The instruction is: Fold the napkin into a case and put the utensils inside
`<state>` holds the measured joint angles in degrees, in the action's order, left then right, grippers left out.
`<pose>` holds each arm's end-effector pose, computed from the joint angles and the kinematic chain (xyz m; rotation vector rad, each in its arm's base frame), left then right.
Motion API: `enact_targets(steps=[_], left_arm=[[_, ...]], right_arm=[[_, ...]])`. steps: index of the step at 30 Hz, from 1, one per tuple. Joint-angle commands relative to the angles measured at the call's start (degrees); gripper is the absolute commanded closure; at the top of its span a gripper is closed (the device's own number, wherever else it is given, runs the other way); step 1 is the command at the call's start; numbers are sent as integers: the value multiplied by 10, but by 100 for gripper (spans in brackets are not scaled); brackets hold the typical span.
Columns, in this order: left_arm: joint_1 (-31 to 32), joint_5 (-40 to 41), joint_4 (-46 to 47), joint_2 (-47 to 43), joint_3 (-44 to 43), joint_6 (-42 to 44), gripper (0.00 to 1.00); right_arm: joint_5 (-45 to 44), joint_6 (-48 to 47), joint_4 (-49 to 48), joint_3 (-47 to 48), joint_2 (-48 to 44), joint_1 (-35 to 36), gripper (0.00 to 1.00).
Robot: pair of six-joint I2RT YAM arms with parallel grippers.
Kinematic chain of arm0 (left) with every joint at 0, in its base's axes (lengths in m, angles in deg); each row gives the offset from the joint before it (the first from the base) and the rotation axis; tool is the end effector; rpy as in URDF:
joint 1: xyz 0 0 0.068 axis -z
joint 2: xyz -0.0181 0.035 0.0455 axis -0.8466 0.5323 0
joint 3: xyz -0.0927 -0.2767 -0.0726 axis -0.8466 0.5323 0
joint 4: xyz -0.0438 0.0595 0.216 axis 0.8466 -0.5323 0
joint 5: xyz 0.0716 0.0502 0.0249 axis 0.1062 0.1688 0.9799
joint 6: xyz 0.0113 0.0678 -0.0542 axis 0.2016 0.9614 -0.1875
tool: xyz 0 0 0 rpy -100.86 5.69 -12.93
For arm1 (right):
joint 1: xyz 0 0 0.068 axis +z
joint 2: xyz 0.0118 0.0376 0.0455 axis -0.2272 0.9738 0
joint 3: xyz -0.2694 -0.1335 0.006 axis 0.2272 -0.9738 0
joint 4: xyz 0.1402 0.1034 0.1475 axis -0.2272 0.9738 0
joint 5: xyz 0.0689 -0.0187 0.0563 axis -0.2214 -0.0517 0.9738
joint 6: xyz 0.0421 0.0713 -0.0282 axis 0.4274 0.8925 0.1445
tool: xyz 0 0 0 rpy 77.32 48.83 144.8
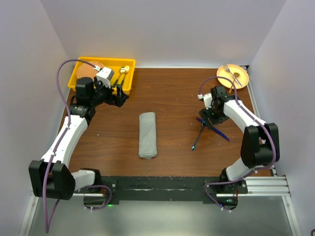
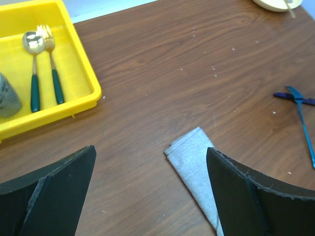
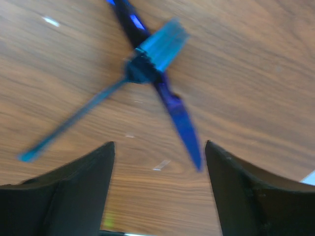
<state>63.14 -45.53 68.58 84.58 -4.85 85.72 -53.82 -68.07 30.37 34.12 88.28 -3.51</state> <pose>0.2670 -0.0584 0.3454 0.3415 1.9320 -0.5270 0.2757 0.0424 0.2194 -0.6454 2.7445 -0.1119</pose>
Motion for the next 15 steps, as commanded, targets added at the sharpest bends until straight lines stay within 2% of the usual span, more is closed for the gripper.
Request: enact_targets(steps=[1, 7, 15], left_arm=[[-2, -43, 15, -14, -8, 22, 0], [-2, -54, 16, -1, -12, 36, 0], [-2, -56, 21, 13, -15, 38, 0]], right_arm=[[42, -151, 34, 67, 32, -34, 31], [95, -186, 43, 100, 92, -35, 34], [101, -217, 30, 102, 146, -34, 38]])
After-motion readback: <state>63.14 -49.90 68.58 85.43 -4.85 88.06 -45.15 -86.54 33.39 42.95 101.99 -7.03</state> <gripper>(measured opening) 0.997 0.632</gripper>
